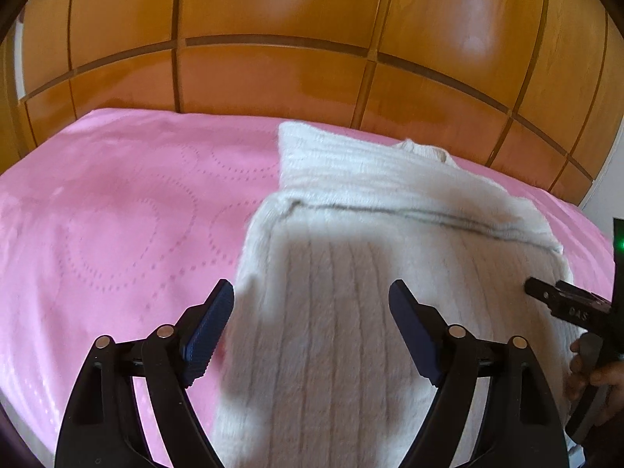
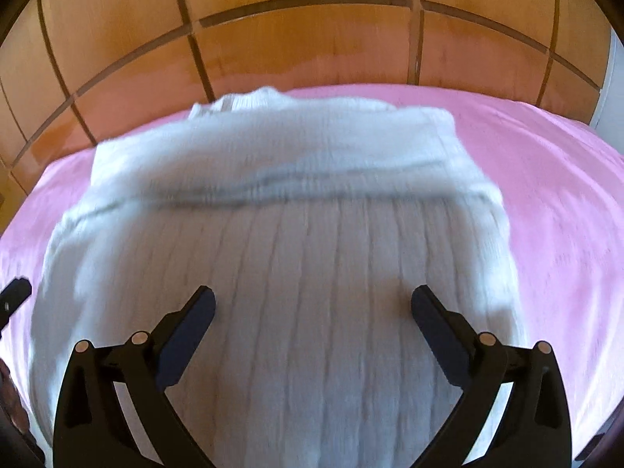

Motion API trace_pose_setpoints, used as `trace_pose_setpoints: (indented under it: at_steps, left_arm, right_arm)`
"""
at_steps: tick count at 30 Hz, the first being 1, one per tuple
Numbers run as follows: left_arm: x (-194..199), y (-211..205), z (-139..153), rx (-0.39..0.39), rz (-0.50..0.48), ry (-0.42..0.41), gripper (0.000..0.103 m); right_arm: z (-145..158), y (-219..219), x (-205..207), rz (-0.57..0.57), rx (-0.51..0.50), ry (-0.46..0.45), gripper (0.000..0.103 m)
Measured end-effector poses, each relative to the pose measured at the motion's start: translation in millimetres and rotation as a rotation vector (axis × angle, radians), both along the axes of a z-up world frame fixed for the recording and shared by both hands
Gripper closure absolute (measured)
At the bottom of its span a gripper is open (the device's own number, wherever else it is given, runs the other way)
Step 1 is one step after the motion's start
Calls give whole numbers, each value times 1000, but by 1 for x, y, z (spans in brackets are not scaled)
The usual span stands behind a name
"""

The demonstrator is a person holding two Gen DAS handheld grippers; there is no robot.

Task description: Fold small clothes

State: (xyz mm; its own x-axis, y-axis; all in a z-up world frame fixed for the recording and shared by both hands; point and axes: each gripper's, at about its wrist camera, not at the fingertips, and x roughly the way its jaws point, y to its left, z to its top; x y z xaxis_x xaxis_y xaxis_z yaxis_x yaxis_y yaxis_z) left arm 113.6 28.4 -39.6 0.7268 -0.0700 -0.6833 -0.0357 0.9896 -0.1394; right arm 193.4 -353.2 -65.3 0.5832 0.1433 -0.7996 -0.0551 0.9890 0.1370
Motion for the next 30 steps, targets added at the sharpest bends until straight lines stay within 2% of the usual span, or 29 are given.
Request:
trace_pose_setpoints:
  at_steps: [6, 15, 23, 30]
  left_arm:
    - [-21, 4, -9, 19, -4, 21, 22]
    - [-45, 18, -20, 25, 15, 58, 22]
    - [-58, 27, -27, 23, 27, 85, 22]
    - [-67, 30, -38, 24, 22, 124, 22]
  right_arm:
    - [-1, -7, -35, 18, 5, 1, 2]
    - [8, -27, -59, 18, 40, 9, 2]
    - [11, -62, -75, -62, 57, 17, 2]
    - [-2, -94, -93, -134, 119, 64, 2]
